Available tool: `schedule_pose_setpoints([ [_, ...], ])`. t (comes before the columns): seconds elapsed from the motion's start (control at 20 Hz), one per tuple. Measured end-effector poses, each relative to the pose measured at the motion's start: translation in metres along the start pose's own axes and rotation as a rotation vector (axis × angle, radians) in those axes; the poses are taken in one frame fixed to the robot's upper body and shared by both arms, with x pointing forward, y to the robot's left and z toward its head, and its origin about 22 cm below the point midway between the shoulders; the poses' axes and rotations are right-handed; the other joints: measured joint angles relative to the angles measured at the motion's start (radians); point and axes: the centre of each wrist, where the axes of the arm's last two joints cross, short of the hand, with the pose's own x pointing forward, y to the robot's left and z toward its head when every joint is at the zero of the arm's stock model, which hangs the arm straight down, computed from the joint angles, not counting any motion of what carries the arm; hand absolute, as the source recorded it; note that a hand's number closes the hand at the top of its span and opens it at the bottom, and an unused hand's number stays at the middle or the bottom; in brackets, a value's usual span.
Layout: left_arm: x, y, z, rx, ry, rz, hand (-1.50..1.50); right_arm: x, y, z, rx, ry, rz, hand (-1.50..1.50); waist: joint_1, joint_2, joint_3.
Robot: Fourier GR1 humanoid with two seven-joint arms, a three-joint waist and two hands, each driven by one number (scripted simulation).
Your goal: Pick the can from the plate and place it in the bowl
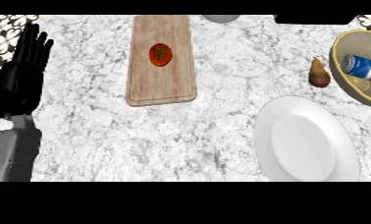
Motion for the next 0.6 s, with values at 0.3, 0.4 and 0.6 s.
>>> schedule_pose_setpoints([
  [0.3, 0.001, 0.004, 0.003, 0.001, 0.002, -0.005, 0.00, -0.010, -0.038, 0.015, -0.230, -0.028, -0.132, -1.50, 0.002, 0.000, 0.001],
  [0.4, 0.003, 0.004, 0.003, 0.000, -0.002, -0.008, 0.00, -0.016, -0.055, 0.025, -0.288, -0.015, -0.163, -1.50, 0.001, 0.001, 0.001],
  [0.6, 0.003, 0.006, 0.003, 0.005, 0.000, -0.006, 0.00, -0.032, -0.088, 0.050, -0.371, 0.013, -0.229, -1.50, 0.000, 0.004, 0.003],
])
